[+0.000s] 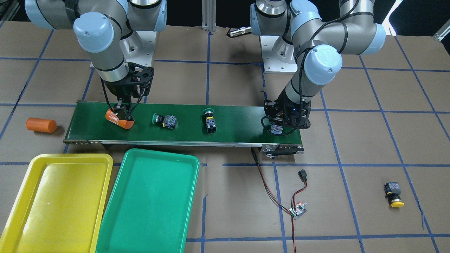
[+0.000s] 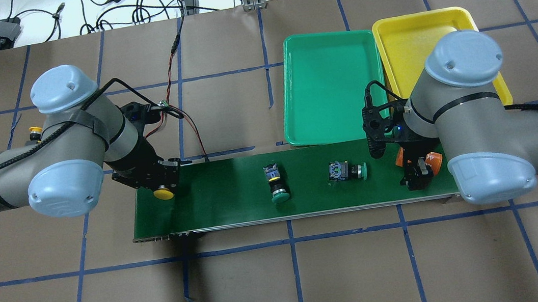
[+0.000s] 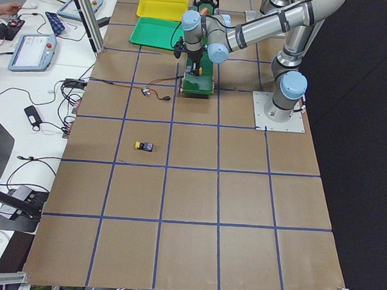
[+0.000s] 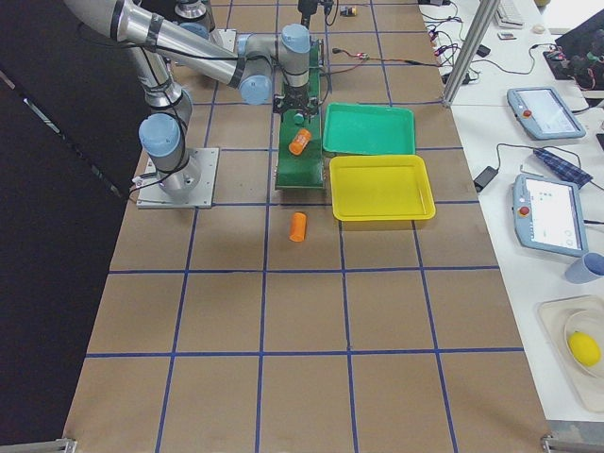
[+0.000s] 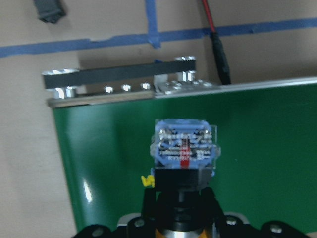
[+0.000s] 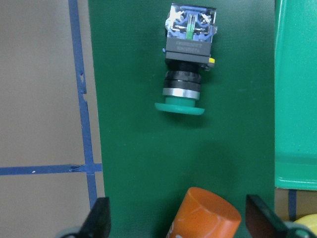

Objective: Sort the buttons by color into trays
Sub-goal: 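Place yellow button on belt with left gripper while right gripper grasps cylinder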

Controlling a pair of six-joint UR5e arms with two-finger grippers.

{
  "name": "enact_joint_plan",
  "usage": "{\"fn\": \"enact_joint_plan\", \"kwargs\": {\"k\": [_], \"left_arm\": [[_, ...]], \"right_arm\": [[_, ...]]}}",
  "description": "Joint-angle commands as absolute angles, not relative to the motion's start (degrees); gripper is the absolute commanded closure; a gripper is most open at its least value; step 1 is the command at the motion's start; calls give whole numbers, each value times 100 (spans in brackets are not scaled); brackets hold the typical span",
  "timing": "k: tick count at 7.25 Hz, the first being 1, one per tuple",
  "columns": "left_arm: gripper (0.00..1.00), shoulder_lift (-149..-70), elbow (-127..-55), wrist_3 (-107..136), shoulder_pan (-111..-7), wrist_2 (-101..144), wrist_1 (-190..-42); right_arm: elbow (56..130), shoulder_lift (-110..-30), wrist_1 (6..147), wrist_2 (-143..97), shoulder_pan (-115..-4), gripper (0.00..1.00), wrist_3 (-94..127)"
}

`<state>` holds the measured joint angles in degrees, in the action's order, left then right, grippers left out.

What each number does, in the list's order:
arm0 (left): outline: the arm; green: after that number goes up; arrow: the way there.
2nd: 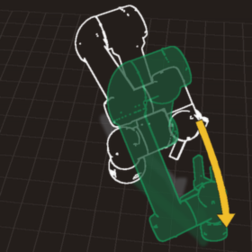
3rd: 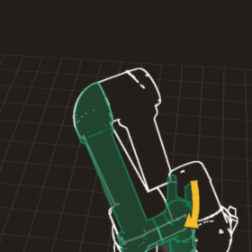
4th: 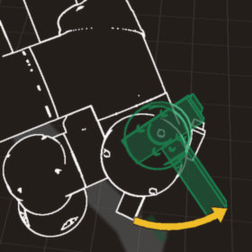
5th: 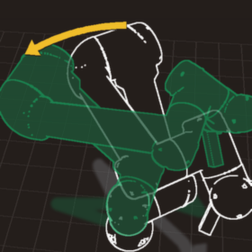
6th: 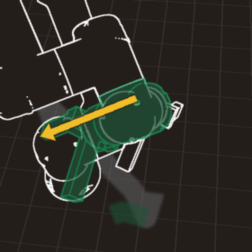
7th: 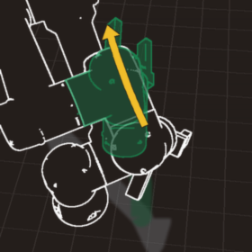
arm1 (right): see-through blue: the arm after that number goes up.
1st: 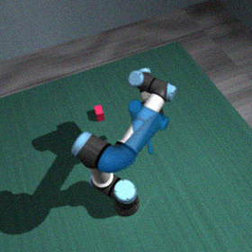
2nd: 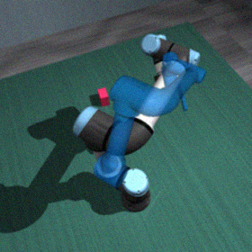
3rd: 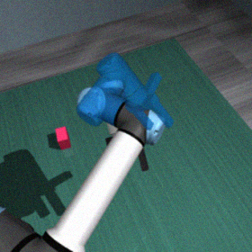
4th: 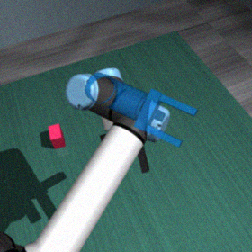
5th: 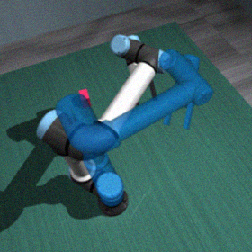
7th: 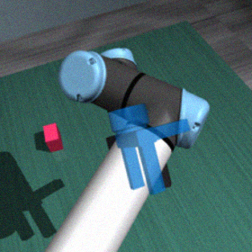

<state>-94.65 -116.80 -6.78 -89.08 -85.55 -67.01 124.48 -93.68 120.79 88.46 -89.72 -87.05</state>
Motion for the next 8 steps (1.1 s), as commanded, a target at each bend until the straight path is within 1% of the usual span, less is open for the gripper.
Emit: {"fn": "enact_joint_plan", "kwargs": {"k": [1,2,3,4,5,6,8], "left_arm": [[1,-9597,-11926,-283,-9018,-8517,-5999],[0,-9554,-11840,-342,-8948,-8569,-6003],[0,-9519,-11630,-386,-8512,-8622,-6081],[0,-9597,-11332,-465,-7786,-8526,-6378],[0,-9806,-10868,-1110,-7230,-8525,-6546],[0,-10209,-10385,-1569,-6851,-8534,-6548],[0,-11323,-9147,-2569,-6382,-8674,-6530]], "right_arm": [[12726,-9343,12731,8877,-8974,6,-8675],[12727,-9343,12788,8868,-8974,6,-8666],[12735,-9334,12788,8859,-8965,7,-8666],[12735,-9325,12797,8859,-8965,7,-8666],[12727,-9221,12814,8859,-8965,7,-8675],[12727,-9159,12962,8894,-8965,7,-8675],[12735,-9097,12981,8860,-8965,7,-8605]]}}
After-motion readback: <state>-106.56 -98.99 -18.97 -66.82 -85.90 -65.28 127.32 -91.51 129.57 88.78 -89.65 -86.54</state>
